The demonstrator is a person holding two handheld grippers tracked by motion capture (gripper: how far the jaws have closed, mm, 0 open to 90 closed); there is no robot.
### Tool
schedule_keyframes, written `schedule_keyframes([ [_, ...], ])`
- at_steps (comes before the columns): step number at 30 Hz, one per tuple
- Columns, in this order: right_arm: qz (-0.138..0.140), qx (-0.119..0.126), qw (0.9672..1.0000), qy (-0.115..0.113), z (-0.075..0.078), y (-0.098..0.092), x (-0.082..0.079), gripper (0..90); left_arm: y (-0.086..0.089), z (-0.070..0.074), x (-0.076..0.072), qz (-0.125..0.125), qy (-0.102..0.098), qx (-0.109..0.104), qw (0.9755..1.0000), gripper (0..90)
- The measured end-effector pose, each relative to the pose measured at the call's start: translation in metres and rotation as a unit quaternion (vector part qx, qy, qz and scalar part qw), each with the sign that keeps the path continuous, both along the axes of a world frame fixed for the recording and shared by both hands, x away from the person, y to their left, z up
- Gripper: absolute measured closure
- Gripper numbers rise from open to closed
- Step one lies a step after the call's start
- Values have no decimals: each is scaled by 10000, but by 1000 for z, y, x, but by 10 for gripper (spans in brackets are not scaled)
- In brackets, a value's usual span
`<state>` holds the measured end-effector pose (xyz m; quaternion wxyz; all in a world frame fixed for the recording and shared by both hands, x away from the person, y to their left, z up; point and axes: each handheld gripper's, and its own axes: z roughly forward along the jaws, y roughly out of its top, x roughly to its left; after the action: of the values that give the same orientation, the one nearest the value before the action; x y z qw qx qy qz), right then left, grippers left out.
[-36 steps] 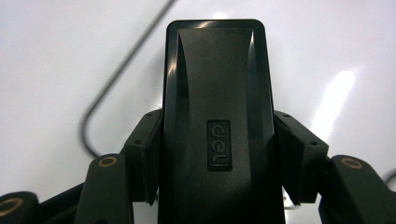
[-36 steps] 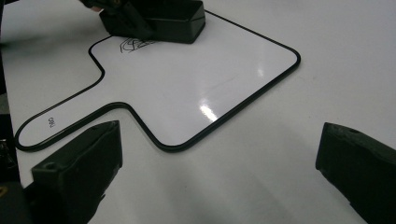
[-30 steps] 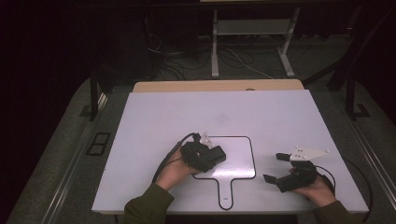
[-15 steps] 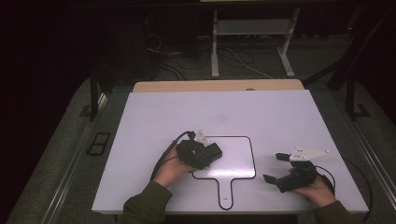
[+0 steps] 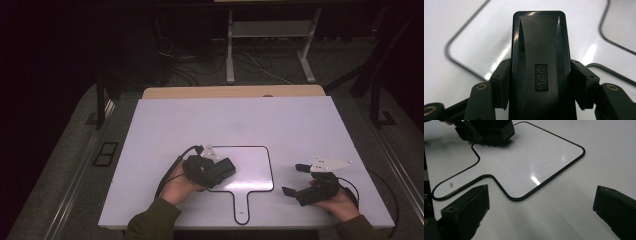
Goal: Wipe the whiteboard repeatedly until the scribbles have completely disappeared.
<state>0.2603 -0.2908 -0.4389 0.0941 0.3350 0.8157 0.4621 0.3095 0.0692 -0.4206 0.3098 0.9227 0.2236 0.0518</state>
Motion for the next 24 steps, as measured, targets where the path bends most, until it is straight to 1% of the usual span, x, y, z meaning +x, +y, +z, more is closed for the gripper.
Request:
schedule_keyframes([
  [3,8,-18,10000,-7,0,0,0,0,-10,-4,-1,-132,27,77,9999,388],
  [5,1,-20,10000,-10,0,1,0,0,-16,-8,0,-183,-3,183,9997,388],
  [6,-1,-13,10000,-6,0,1,0,0,-17,-8,1,-176,-52,161,9997,388],
  [7,0,-15,10000,-17,0,0,0,0,-18,-8,2,-145,-83,209,9996,388],
  [8,-3,-18,10000,-7,0,0,0,0,-18,-8,3,-133,-162,258,9994,389],
  [10,4,-28,10000,-12,0,0,0,0,-16,-9,7,-53,-196,237,9995,389],
  [13,6,-34,10000,-7,0,1,0,0,-12,-8,15,98,-269,323,9991,389],
  [15,2,-27,10000,-5,0,1,0,0,-8,-9,21,241,-328,309,9987,389],
  [16,-2,-17,10000,-12,0,0,0,0,-6,-8,23,252,-315,354,9986,389],
  [18,-4,-20,10000,-19,0,0,0,0,-4,-9,25,301,-311,327,9985,389],
  [20,3,-32,10000,-13,0,0,0,0,-5,-9,24,289,-310,321,9986,389],
  [21,5,-33,10000,-12,0,0,0,0,-6,-9,22,268,-280,323,9987,388],
  [24,0,-27,10000,-10,0,0,0,0,-10,-8,14,118,-273,362,9989,389],
])
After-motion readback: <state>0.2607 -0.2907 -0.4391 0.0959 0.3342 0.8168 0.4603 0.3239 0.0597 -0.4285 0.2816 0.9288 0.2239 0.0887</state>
